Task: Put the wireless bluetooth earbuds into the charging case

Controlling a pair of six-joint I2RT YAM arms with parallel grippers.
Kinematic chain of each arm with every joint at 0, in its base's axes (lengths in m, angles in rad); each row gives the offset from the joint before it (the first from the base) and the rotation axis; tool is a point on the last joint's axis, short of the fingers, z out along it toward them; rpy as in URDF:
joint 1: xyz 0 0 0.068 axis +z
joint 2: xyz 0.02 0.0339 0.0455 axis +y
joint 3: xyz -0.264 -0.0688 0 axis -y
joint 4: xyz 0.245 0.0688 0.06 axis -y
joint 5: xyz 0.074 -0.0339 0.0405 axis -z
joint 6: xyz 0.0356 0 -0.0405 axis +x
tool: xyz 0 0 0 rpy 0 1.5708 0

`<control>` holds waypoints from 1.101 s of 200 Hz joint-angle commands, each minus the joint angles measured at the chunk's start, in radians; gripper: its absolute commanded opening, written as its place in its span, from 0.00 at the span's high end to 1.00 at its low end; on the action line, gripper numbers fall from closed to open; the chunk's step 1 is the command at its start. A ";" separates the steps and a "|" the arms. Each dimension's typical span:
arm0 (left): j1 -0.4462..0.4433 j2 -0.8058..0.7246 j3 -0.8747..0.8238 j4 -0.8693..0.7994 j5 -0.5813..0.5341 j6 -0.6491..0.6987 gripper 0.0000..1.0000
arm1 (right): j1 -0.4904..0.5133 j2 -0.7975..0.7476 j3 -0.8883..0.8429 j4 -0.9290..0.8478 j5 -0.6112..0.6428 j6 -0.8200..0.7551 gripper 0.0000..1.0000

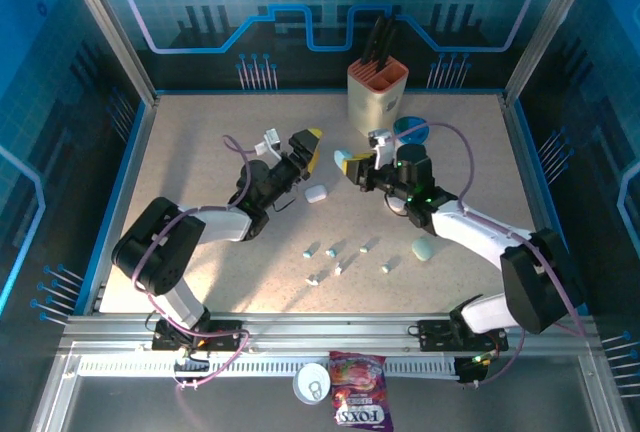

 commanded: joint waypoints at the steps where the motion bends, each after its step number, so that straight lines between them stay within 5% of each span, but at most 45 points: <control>1: 0.049 -0.048 -0.026 0.062 0.006 0.225 0.01 | -0.065 -0.055 -0.017 -0.057 -0.169 0.150 0.76; 46: 0.100 -0.091 -0.057 0.071 0.178 0.705 0.01 | -0.171 -0.089 0.024 -0.278 -0.429 0.247 0.74; 82: 0.134 -0.150 -0.079 -0.102 0.285 1.017 0.01 | -0.201 -0.079 0.016 -0.254 -0.634 0.329 0.74; 144: 0.136 -0.159 -0.151 -0.045 0.673 1.248 0.03 | -0.217 -0.085 -0.009 -0.146 -0.793 0.500 0.75; 177: 0.109 -0.146 -0.215 0.066 0.750 1.338 0.05 | -0.215 -0.035 -0.076 0.264 -0.859 0.806 0.81; 196: 0.090 -0.108 -0.246 0.223 0.779 1.347 0.07 | -0.202 0.036 -0.111 0.604 -0.851 1.044 0.82; 220: 0.084 -0.078 -0.217 0.227 0.804 1.339 0.08 | -0.171 0.170 -0.123 1.006 -0.818 1.321 0.84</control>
